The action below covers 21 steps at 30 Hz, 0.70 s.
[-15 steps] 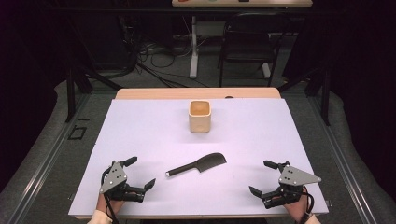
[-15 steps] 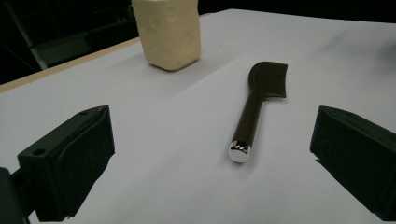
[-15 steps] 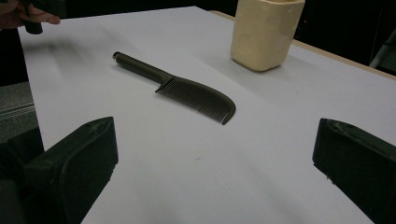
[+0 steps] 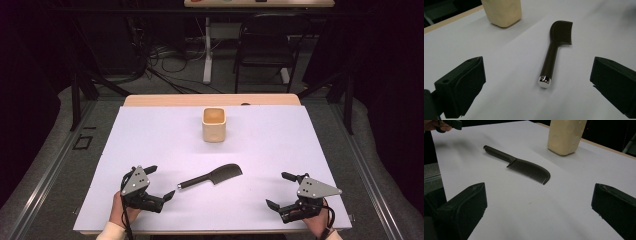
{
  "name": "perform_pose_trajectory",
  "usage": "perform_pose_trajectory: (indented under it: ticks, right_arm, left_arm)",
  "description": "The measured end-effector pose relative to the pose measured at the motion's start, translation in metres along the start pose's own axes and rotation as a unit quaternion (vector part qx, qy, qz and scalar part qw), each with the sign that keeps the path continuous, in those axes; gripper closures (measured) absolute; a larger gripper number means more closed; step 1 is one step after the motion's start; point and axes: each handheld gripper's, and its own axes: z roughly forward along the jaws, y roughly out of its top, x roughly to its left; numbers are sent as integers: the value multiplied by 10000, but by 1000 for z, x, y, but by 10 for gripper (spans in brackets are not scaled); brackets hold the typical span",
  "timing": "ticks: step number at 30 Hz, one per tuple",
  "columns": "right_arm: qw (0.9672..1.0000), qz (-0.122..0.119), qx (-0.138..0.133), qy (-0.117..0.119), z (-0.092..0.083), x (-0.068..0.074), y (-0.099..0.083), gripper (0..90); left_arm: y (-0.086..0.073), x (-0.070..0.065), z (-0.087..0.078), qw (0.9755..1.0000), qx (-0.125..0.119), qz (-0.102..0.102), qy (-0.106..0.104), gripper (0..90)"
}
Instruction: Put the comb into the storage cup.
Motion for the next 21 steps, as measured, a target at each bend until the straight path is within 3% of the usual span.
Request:
perform_pose_trajectory:
  ticks: [5,12,20,21]
  right_arm:
    - [10000,35,-6,8,0,0,0,0]
    - [10000,30,48,15,0,0,0,0]
    - [10000,75,58,21,1,0,-1,0]
    - [9999,79,67,23,0,1,-1,0]
  left_arm:
    - [12,4,11,9993,371,-33,-100,0]
    - [24,6,20,9976,681,51,-71,0]
    - [33,10,30,9943,1058,121,-111,0]
    - [37,10,33,9929,1164,179,-146,0]
